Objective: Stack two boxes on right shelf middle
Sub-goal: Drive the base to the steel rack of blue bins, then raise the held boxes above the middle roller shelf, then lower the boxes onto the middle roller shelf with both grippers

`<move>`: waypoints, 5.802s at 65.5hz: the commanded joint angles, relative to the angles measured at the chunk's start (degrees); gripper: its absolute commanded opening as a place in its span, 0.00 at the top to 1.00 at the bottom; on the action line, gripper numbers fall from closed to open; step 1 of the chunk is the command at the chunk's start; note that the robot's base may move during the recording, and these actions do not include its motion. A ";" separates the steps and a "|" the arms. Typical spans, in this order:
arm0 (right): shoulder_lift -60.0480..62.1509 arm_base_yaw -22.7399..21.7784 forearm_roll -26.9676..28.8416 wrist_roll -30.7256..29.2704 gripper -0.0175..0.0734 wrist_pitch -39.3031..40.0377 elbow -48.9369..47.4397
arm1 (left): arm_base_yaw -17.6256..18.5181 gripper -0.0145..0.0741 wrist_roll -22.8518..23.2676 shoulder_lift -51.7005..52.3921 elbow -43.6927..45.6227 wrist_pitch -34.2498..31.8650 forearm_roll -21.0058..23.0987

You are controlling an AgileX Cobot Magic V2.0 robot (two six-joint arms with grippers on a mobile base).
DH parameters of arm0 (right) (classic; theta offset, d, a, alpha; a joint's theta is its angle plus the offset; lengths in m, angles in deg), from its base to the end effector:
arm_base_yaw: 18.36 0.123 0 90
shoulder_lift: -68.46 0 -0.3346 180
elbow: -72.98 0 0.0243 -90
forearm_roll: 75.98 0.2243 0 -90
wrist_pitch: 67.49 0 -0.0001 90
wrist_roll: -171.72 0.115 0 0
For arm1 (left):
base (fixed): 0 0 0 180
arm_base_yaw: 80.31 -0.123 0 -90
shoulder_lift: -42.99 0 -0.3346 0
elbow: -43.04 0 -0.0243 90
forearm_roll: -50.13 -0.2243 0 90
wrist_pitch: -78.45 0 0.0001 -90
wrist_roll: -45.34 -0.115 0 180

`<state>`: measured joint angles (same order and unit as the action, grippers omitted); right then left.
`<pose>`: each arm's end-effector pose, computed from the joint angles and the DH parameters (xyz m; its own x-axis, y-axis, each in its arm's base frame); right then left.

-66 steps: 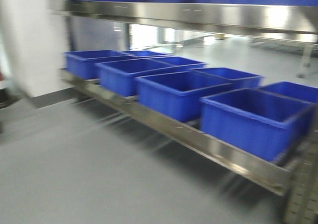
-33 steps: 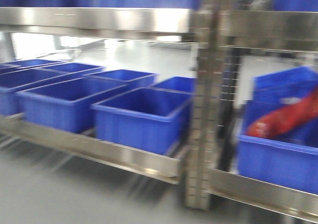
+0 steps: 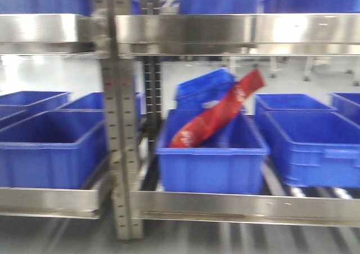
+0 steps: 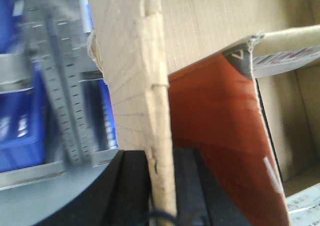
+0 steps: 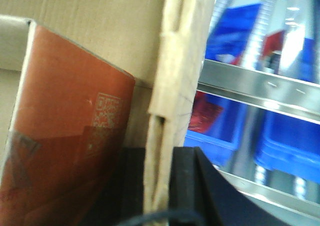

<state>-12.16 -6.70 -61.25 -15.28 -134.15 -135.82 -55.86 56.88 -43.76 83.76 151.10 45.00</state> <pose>0.1960 0.0679 0.5587 -0.4490 -0.1109 -0.8866 -0.4071 0.9087 0.0925 0.2099 -0.0847 0.5753 -0.4891 0.0322 -0.8716 0.2632 0.9582 -0.1123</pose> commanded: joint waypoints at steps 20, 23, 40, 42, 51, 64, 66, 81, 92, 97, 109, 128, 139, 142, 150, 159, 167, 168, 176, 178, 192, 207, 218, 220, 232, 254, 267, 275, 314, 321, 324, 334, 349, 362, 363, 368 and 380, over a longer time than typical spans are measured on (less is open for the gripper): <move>0.89 0.01 0.58 -1.24 0.99 2.79 -0.75 | -0.28 0.96 -0.41 0.86 0.53 -2.68 -0.86; 0.89 0.01 0.58 -1.24 0.99 2.79 -0.75 | -0.28 0.96 -0.41 0.86 0.53 -2.68 -0.86; 0.89 0.01 0.58 -1.24 0.99 2.79 -0.75 | -0.28 0.96 -0.41 0.86 0.53 -2.68 -0.86; 0.89 0.01 0.58 -1.24 0.99 2.79 -0.75 | -0.28 0.96 -0.41 0.86 0.53 -2.68 -0.86; 0.89 0.01 0.58 -1.24 0.99 2.79 -0.75 | -0.28 0.96 -0.41 0.86 0.53 -2.68 -0.86; 0.89 0.01 0.58 -1.24 0.99 2.79 -0.75 | -0.28 0.96 -0.41 0.86 0.53 -2.68 -0.86; 0.89 0.01 0.58 -1.24 0.99 2.79 -0.75 | -0.28 0.96 -0.41 0.86 0.53 -2.68 -0.86; 0.89 0.01 0.58 -1.24 0.99 2.79 -0.75 | -0.28 0.96 -0.41 0.86 0.53 -2.68 -0.86; 0.89 0.01 0.58 -1.24 0.99 2.79 -0.75 | -0.28 0.96 -0.41 0.86 0.53 -2.68 -0.86; 0.89 0.01 0.58 -1.24 0.99 2.79 -0.75 | -0.28 0.96 -0.41 0.86 0.53 -2.68 -0.86; 0.89 0.01 0.58 -1.24 0.99 2.79 -0.75 | -0.28 0.96 -0.41 0.86 0.53 -2.68 -0.86; 0.89 0.01 0.58 -1.24 0.99 2.79 -0.75 | -0.28 0.96 -0.41 0.86 0.53 -2.68 -0.86; 0.89 0.01 0.58 -1.24 0.99 2.79 -0.75 | -0.28 0.96 -0.41 0.86 0.53 -2.68 -0.86; 0.89 0.01 0.58 -1.24 0.99 2.79 -0.75 | -0.28 0.96 -0.41 0.86 0.53 -2.68 -0.86; 0.89 0.01 0.58 -1.24 0.99 2.79 -0.75 | -0.28 0.96 -0.41 0.86 0.53 -2.68 -0.86; 0.89 0.01 0.58 -1.24 0.99 2.79 -0.75 | -0.28 0.96 -0.41 0.86 0.53 -2.68 -0.86; 0.89 0.01 0.58 -1.24 0.99 2.79 -0.75 | -0.28 0.96 -0.41 0.86 0.53 -2.68 -0.86; 0.89 0.01 0.58 -1.24 0.99 2.79 -0.75 | -0.28 0.96 -0.41 0.86 0.53 -2.68 -0.86; 0.89 0.01 0.58 -1.24 0.99 2.79 -0.75 | -0.28 0.96 -0.41 0.86 0.53 -2.68 -0.86; 0.89 0.01 0.58 -1.24 0.99 2.79 -0.75 | -0.28 0.96 -0.41 0.86 0.53 -2.68 -0.86; 0.89 0.01 0.58 -1.24 0.99 2.79 -0.75 | -0.28 0.96 -0.41 0.86 0.53 -2.68 -1.18; 0.89 0.01 0.58 -1.24 0.99 2.79 -0.75 | -0.28 0.96 -0.41 0.86 0.53 -2.68 -1.29; 0.89 0.01 0.58 -1.24 0.99 2.79 -0.75 | -0.28 0.96 -0.41 0.86 0.53 -2.68 -1.29; 0.89 0.01 0.58 -1.24 0.99 2.79 -0.75 | -0.28 0.96 -0.41 0.86 0.53 -2.68 -1.29; 0.89 0.01 0.58 -1.24 0.99 2.79 -0.75 | -0.28 0.96 -0.41 0.86 0.53 -2.68 -1.29; 0.89 0.01 0.58 -1.24 0.99 2.79 -0.75 | -0.28 0.96 -0.41 0.86 0.53 -2.68 -1.29; 0.89 0.01 0.58 -1.24 0.99 2.79 -0.75 | -0.28 0.96 -0.41 0.86 0.53 -2.68 -1.30; 0.89 0.01 0.58 -1.24 0.99 2.89 -0.75 | -0.28 0.96 -0.41 0.86 0.53 -4.33 -1.30; -15.02 0.01 0.68 -1.24 0.99 -3.31 -0.64 | -0.28 0.96 -0.81 -14.62 -1.31 -2.68 -4.89; -17.89 0.01 0.99 -1.24 0.99 -3.31 -0.64 | -0.28 0.96 -0.81 -15.42 -4.56 -2.68 -6.20; -18.50 0.01 0.99 -1.24 0.99 -3.31 -0.64 | -0.28 0.96 -0.81 -15.54 -5.51 -2.68 -6.71; -19.56 0.01 0.99 -1.24 0.98 -3.31 -0.64 | -0.78 0.96 -0.81 -15.79 -8.05 -2.68 -7.13; -19.46 0.01 0.99 -1.24 0.54 -3.31 -0.64 | -0.78 0.62 -0.81 -15.79 -8.17 -2.68 -7.13; -18.41 0.01 0.99 -0.96 0.18 -3.31 -0.64 | -0.78 0.18 -0.81 -15.08 -8.07 -2.68 -7.13; -18.26 0.01 0.99 -0.96 0.19 -3.31 -0.64 | -0.78 0.18 -0.81 -15.09 -8.07 -2.68 -7.13; -17.13 0.01 0.99 -0.96 0.21 -3.31 -0.64 | -0.78 0.25 -0.81 -14.18 -7.94 -2.68 -7.13; -12.32 0.01 0.68 -0.96 0.34 -2.79 -0.64 | -0.78 0.26 -0.81 -9.34 -7.94 -2.68 -7.13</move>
<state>-27.33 -6.70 -60.64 -15.86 -137.64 -135.99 -56.42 56.47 -56.61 75.50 148.46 37.99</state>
